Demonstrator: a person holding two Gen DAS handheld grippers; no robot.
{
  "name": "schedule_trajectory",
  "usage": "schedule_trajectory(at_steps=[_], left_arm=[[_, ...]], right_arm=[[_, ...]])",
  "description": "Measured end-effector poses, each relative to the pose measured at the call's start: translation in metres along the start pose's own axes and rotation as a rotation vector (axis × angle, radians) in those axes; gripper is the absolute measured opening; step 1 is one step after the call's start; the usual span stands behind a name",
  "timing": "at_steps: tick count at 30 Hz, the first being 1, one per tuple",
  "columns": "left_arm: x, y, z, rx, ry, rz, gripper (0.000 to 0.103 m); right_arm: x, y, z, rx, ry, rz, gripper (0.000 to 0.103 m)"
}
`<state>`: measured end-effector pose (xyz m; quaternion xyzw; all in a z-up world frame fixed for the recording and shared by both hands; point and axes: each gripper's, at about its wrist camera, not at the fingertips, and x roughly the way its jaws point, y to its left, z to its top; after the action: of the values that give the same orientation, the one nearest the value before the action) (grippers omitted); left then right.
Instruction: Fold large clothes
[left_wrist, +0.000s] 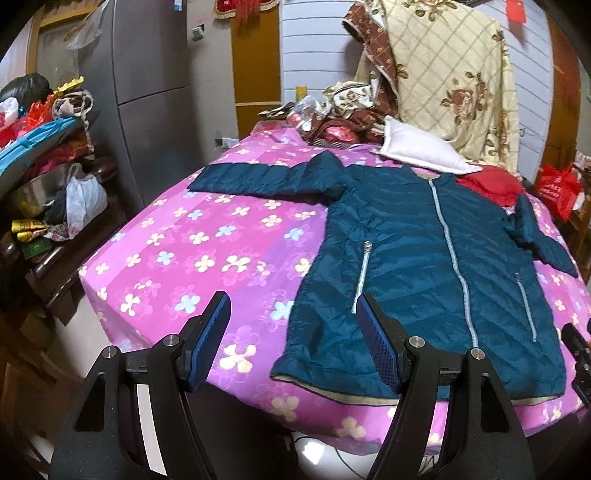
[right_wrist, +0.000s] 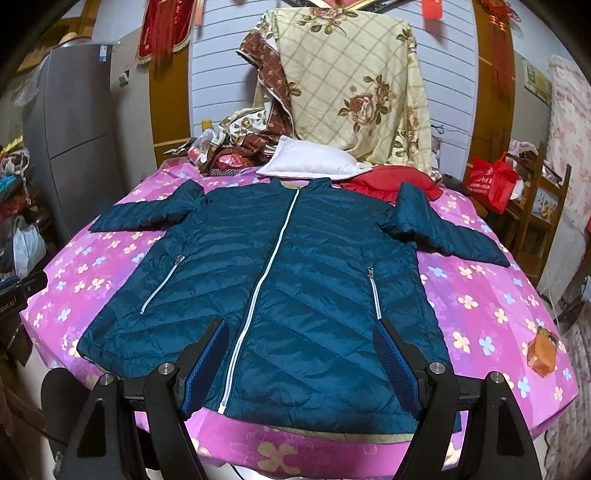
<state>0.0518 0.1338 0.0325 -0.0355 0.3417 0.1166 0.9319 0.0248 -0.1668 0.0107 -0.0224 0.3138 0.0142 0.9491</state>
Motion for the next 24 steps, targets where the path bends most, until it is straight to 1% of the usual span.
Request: schedule_trajectory(at_steps=[5, 8, 12, 16, 18, 21, 24], left_arm=[[0.024, 0.01, -0.001, -0.014, 0.039, 0.037, 0.071], [0.042, 0.02, 0.001, -0.033, 0.064, 0.077, 0.071], [0.064, 0.038, 0.004, -0.082, 0.098, 0.116, 0.071], [0.086, 0.051, 0.009, -0.105, 0.116, 0.146, 0.071], [0.095, 0.056, 0.014, -0.116, 0.125, 0.133, 0.071], [0.112, 0.071, 0.026, -0.17, 0.14, 0.07, 0.071], [0.133, 0.085, 0.045, -0.229, 0.136, 0.01, 0.071]], right_arm=[[0.016, 0.01, 0.012, -0.037, -0.009, 0.01, 0.078], [0.03, 0.016, 0.022, -0.044, -0.007, 0.028, 0.078], [0.051, 0.02, 0.029, -0.02, 0.005, 0.066, 0.078], [0.074, 0.019, 0.026, -0.016, 0.043, 0.072, 0.078], [0.083, 0.015, 0.026, -0.003, 0.064, 0.075, 0.078], [0.092, 0.003, 0.028, 0.045, 0.078, 0.087, 0.078], [0.1, -0.007, 0.033, 0.066, 0.072, 0.077, 0.078]])
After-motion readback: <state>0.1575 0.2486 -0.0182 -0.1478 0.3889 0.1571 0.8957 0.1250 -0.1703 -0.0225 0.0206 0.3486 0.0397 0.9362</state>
